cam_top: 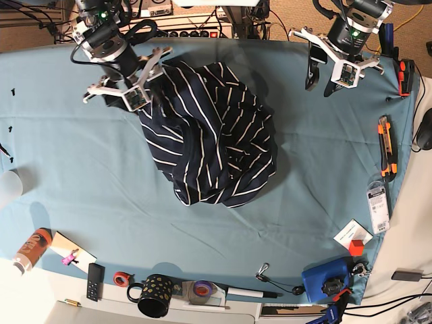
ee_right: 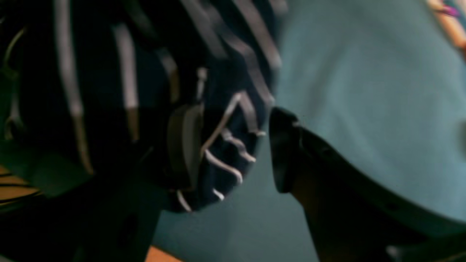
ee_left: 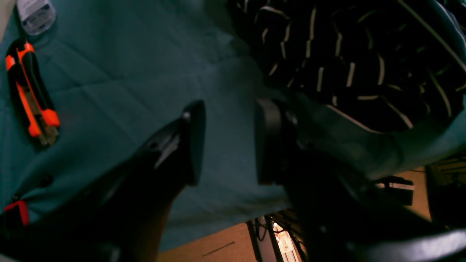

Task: Layout the t-shirt on the table in an organized manner, then fold the t-shirt properly
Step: 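Grasp the shirt edge with the right gripper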

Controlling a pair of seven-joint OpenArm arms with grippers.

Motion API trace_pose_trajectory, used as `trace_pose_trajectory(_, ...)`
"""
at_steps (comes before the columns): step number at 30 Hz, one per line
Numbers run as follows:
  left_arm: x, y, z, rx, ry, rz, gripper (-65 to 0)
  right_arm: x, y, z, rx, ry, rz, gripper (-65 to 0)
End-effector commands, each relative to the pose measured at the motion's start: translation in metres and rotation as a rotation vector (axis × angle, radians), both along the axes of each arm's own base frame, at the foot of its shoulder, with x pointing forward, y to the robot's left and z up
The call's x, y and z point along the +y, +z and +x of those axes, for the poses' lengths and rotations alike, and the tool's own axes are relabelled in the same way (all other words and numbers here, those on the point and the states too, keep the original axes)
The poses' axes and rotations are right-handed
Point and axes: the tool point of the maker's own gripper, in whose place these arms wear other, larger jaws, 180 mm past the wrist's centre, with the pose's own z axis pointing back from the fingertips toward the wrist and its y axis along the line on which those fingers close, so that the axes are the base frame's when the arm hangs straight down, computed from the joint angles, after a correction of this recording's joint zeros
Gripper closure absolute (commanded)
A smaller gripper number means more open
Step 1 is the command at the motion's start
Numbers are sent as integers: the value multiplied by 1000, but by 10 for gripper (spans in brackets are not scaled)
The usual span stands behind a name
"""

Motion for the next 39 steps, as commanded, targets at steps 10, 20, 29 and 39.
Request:
trace_pose_trajectory(10,-4,11,2,-40,-3,-35,-233,-7,-22,1,38,17,-23,-300)
trace_pose_trajectory(20,-5,13,3,-45,-2,-50,-233,-10,-35,14,37,33,-17,-257)
trace_pose_trajectory(29,-4,15,6,-55,1,-50,-233,0,-25,22,-5,45,49,0)
trace_pose_trajectory(39,-4,15,6,-55,1,-50,-233,3,9,63,-141,52,78,0)
